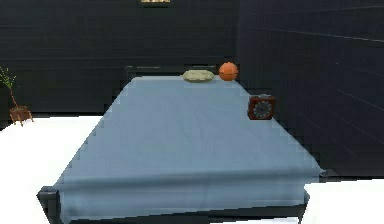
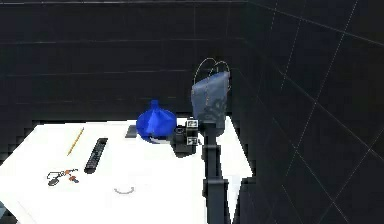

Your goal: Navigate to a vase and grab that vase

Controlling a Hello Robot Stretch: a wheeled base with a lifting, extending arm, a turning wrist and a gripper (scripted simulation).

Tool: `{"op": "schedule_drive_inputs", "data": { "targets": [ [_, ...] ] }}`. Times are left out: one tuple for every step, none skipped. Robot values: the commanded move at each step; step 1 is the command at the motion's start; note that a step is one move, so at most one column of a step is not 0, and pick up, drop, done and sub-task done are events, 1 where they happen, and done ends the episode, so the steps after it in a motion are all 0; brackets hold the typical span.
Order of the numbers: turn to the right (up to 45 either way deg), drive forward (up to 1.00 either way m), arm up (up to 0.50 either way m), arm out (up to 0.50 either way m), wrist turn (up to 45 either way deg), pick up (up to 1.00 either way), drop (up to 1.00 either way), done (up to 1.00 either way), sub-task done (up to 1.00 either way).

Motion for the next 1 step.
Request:
{"op": "schedule_drive_inputs", "data": {
  "targets": [
    [0.0, 0.00, 0.00, 0.00, 0.0, 1.00, 0.00, 0.00, 0.00]
  ]
}}
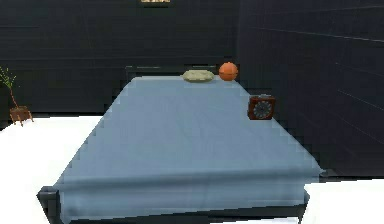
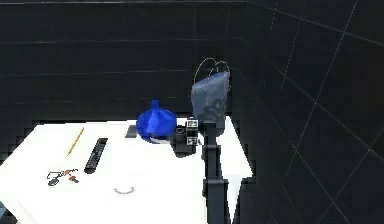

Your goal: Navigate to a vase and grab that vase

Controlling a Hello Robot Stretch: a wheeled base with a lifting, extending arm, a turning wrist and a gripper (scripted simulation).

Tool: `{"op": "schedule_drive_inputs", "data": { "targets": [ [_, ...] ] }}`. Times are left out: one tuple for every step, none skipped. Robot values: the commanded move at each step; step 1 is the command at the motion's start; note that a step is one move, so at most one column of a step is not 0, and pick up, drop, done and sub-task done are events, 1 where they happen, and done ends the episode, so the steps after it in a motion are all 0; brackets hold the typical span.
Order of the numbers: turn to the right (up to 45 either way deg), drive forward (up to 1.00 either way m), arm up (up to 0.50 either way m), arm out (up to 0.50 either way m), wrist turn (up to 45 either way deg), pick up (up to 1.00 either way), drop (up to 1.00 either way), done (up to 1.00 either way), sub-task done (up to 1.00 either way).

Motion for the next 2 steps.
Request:
{"op": "schedule_drive_inputs", "data": {
  "targets": [
    [0.0, 0.00, 0.10, 0.00, 0.0, 0.00, 0.00, 0.00, 0.00],
    [0.0, 0.00, 0.00, 0.00, 0.0, 0.00, 0.00, 1.00, 0.00]
  ]
}}
